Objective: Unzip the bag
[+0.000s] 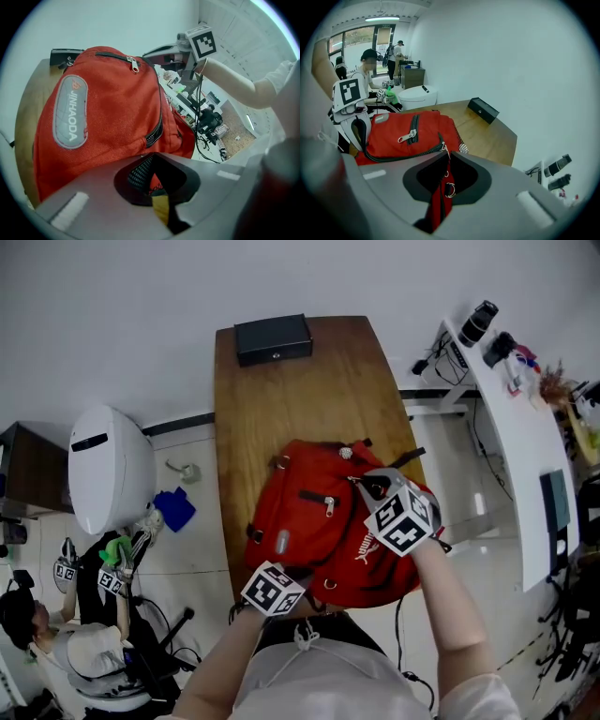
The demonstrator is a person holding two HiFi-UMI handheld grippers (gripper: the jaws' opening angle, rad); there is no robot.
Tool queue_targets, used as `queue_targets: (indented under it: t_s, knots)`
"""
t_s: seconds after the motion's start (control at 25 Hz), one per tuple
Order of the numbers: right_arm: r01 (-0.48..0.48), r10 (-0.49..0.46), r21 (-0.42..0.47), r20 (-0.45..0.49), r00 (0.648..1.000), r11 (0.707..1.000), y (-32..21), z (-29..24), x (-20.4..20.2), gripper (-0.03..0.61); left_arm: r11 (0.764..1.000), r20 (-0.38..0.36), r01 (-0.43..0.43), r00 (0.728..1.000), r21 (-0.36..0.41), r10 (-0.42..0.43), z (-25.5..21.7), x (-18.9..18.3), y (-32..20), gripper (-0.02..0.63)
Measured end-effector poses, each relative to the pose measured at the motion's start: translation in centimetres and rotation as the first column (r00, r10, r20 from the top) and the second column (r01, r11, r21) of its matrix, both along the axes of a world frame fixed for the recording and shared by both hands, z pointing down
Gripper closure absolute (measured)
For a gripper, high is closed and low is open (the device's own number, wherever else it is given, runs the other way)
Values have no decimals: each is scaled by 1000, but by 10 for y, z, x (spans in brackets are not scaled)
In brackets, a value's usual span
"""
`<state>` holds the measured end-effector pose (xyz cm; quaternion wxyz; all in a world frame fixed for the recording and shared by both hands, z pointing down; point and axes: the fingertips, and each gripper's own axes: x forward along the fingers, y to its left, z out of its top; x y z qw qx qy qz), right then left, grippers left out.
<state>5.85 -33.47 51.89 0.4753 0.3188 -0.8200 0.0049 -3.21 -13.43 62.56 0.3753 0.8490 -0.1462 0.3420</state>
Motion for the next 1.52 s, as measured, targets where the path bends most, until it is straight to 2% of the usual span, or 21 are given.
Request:
queue_targets:
  t_s: [0.16,0.24,0.28,0.4,0.48,0.56,0.72,0.76,0.84,0.96,1.08,1.2,1.32,1.44,1.52]
  knots:
    - [-46,43,68,50,998,997,-2,-11,14,516,999,29,10,1000,44,-12,-3,-5,-3,607]
    - [-86,75,72,139,987,994,7,-21,25,479,996,17,47,999,78,-49,-12,-7,-4,607]
    - [-105,91,58,207,974,993,14,-27,30,482,992,3,77,997,97,-78,-18,-8,-5,607]
    - [-152,133,16,401,906,988,40,-44,43,569,971,-26,175,985,164,-173,-37,-10,-8,607]
    - [-153,123,26,474,872,988,61,-52,48,569,949,-34,230,973,214,-229,-51,-10,-7,607]
    - [-133,93,41,514,853,990,88,-56,46,569,918,-58,289,957,273,-284,-68,-8,-4,607]
    - [-89,39,64,553,832,994,142,-57,46,569,817,-149,412,910,403,-386,-109,-2,5,607]
    - [-88,36,66,567,823,994,153,-57,48,569,797,-162,430,902,425,-400,-116,-1,9,607]
    - [-94,29,84,577,817,992,173,-52,55,570,771,-174,444,894,456,-412,-126,0,22,607]
    - [-114,46,83,576,816,990,205,-38,69,571,754,-193,453,890,476,-414,-137,2,48,607]
    - [-142,88,45,594,799,989,239,-33,75,571,751,-220,456,890,477,-400,-142,6,79,607]
    - [-146,61,97,590,805,985,282,-36,75,571,741,-253,452,892,496,-374,-147,13,122,607]
    - [-157,52,134,576,816,978,339,-38,77,570,715,-289,451,892,534,-347,-154,20,172,607]
    - [-188,100,87,597,796,978,397,-46,76,571,693,-306,454,891,561,-335,-168,24,222,607]
    - [-176,91,83,602,793,981,437,-54,75,570,677,-323,461,887,574,-330,-181,27,257,607]
